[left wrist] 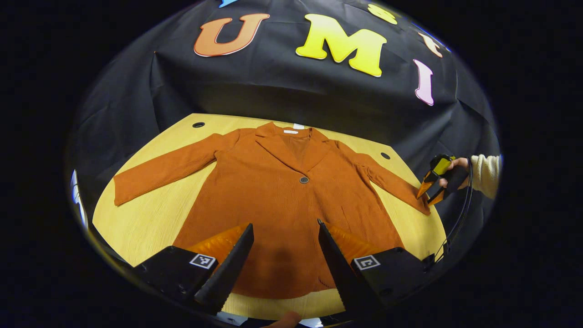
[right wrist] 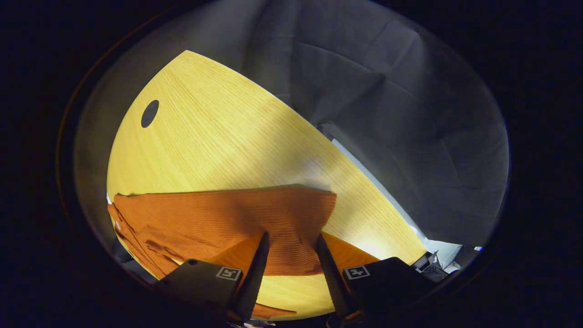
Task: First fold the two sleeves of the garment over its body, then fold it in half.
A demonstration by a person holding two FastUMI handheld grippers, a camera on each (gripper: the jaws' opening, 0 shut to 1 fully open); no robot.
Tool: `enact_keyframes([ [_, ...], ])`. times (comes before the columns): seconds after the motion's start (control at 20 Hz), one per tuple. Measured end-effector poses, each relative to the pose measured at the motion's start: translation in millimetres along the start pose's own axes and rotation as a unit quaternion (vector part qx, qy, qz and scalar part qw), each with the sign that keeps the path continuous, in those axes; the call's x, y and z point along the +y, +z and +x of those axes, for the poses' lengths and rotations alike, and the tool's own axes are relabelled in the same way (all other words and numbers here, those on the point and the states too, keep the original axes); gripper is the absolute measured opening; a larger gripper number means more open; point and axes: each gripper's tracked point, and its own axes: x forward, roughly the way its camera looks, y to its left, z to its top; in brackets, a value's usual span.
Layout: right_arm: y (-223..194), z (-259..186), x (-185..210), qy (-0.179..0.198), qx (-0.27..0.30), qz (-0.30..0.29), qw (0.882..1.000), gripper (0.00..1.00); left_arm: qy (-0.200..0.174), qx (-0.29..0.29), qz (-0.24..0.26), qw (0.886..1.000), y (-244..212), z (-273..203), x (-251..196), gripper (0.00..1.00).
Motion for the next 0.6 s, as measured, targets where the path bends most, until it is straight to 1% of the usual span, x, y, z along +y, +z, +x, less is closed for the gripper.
enact_keyframes([
  [0.1, 1.3, 1.4, -0.7, 0.001, -0.002, 0.003, 1.000, 0.66, 0.003, 0.002, 0.001, 1.000, 1.9, 0.7, 4.1, 0.94],
  [0.2, 3.6, -1.0, -5.8, 0.005, -0.003, 0.023, 1.000, 0.53, 0.006, 0.002, 0.001, 1.000, 5.2, 1.4, 3.8, 0.94],
  [0.3, 5.1, 1.1, -9.4, 0.015, -0.002, 0.043, 0.999, 0.35, 0.009, -0.004, 0.002, 1.000, 10.2, 0.7, 1.5, 0.94],
  [0.35, 4.8, -1.1, -9.5, 0.024, 0.002, 0.047, 0.999, 0.20, 0.012, -0.005, 0.003, 1.000, 12.5, 0.8, 1.7, 0.94],
  [0.4, 3.8, -2.4, -9.1, 0.031, 0.002, 0.049, 0.998, 0.11, 0.014, -0.007, 0.005, 1.000, 16.6, -0.6, 0.6, 0.94],
  [0.6, -21.0, -9.0, -1.3, 0.068, 0.038, 0.049, 0.996, 0.11, 0.034, -0.017, 0.006, 0.999, 28.4, -11.1, 9.2, 0.94],
])
